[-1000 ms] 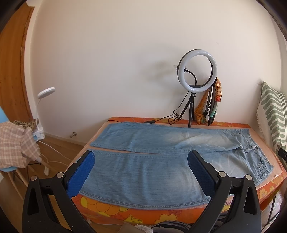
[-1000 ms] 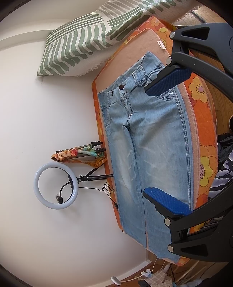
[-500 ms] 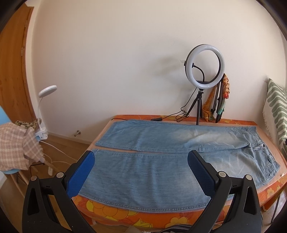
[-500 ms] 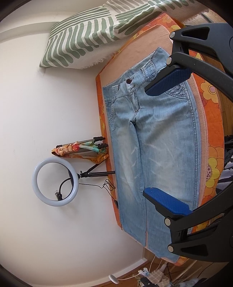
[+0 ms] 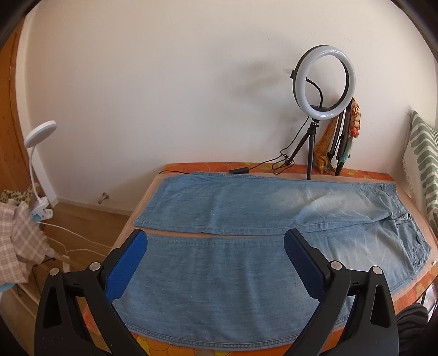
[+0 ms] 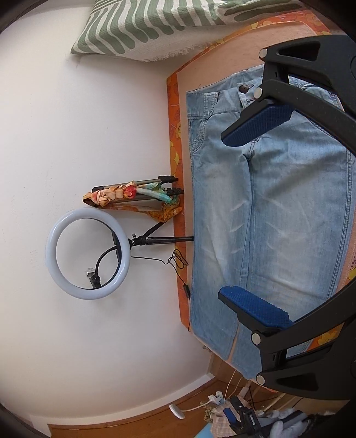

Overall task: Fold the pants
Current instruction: 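Lower both grippers toward the outer seam of the jeans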

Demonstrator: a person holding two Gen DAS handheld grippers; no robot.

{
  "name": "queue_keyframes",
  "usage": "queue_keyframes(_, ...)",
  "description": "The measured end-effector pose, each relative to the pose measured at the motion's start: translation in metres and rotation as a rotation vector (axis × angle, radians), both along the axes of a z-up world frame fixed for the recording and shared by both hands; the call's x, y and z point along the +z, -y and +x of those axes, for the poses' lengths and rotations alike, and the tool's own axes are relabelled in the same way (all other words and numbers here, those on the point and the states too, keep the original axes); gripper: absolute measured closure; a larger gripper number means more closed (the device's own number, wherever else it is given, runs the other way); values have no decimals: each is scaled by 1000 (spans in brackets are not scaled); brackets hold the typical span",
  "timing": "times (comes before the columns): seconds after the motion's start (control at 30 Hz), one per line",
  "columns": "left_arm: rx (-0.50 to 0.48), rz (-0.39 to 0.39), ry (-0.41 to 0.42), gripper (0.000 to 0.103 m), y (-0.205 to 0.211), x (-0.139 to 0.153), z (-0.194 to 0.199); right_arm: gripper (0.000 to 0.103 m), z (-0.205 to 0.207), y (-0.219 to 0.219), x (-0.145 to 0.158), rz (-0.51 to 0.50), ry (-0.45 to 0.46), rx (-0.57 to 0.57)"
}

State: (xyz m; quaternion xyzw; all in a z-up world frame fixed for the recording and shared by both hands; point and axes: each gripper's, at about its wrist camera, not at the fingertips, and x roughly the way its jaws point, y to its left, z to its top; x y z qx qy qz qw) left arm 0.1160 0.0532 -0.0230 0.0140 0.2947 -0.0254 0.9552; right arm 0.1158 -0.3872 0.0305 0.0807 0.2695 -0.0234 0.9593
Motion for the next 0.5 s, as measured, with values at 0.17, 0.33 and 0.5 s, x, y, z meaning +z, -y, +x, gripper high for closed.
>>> queue_keyframes(0.17, -3, -22, -44, 11, -15, -5, 45, 0, 57, -14, 1, -65, -17, 83)
queue_keyframes(0.33, -3, -26, -90, 19, -24, -13, 89, 0, 118, -22, -23, -66, -78, 158)
queue_keyframes(0.5, -15, 15, -118, 22, -21, -21, 125, 11, 181, -25, -57, -87, -150, 226)
